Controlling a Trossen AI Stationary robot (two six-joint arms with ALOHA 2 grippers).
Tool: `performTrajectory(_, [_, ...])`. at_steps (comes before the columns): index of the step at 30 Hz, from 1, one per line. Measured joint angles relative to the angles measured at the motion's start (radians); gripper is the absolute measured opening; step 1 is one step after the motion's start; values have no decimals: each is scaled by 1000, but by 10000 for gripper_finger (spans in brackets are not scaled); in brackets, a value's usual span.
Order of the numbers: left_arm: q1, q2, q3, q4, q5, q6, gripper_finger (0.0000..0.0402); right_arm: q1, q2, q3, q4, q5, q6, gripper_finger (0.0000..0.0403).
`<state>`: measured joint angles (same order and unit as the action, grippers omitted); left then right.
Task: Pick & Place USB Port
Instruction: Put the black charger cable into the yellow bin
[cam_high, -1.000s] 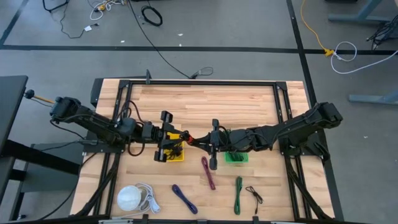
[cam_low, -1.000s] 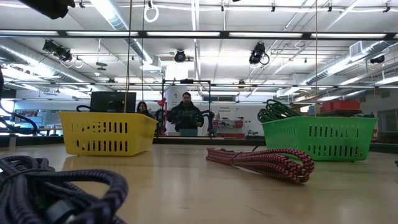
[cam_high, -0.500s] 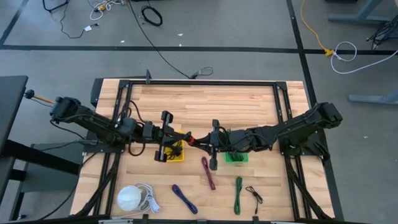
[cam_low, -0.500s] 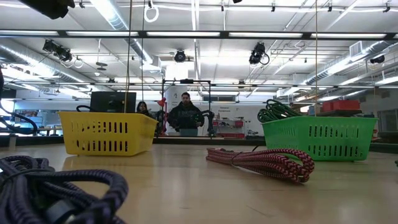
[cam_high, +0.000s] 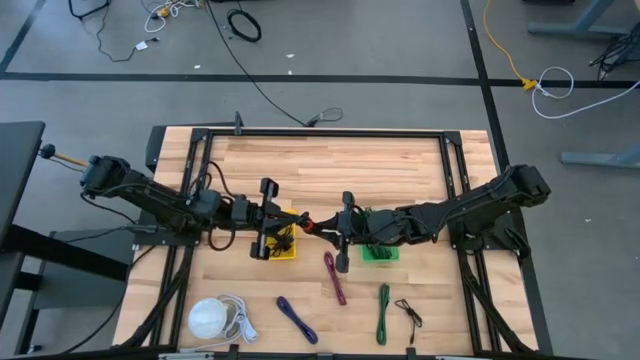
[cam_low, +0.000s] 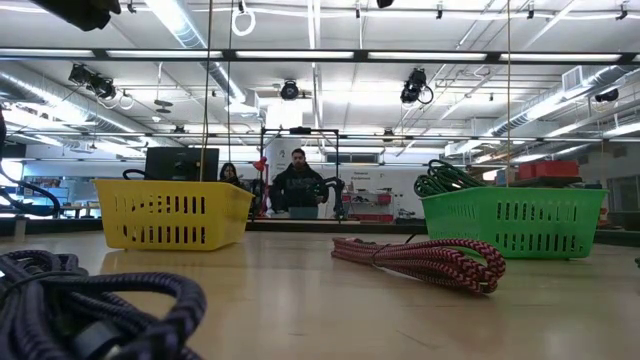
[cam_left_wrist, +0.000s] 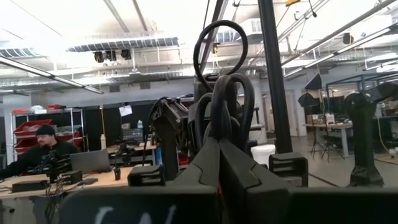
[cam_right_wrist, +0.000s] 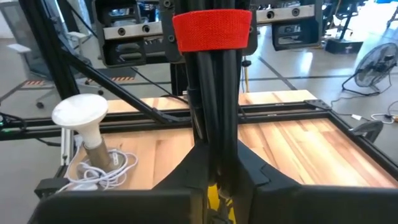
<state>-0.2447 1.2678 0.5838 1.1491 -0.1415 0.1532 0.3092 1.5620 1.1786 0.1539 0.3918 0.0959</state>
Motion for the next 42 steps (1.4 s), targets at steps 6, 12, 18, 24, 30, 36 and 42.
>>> performTrajectory(6, [-1, 0, 0, -29, -68, 18, 1, 7, 0, 0, -36, -25, -2, 66])
performTrajectory(12, [0, 0, 0, -38, -102, 16, 1, 9, -5, 0, -132, 44, 28, 109])
performTrajectory(18, [-14, 0, 0, -82, -136, 10, 0, 9, -6, 0, -219, 105, 61, 143])
performTrajectory(24, [-57, -32, 0, -286, -306, -46, 0, 9, -22, 0, -347, 145, 141, 153])
performTrajectory(30, [-151, -88, 0, -564, -514, -166, 0, 13, -51, 0, -494, 173, 242, 153])
performTrajectory(36, [-259, -105, 0, -816, -642, -382, 0, 13, -53, 0, -575, 195, 304, 145])
performTrajectory(42, [-318, -105, 0, -1074, -768, -672, 0, 22, -53, 0, -598, 197, 319, 126])
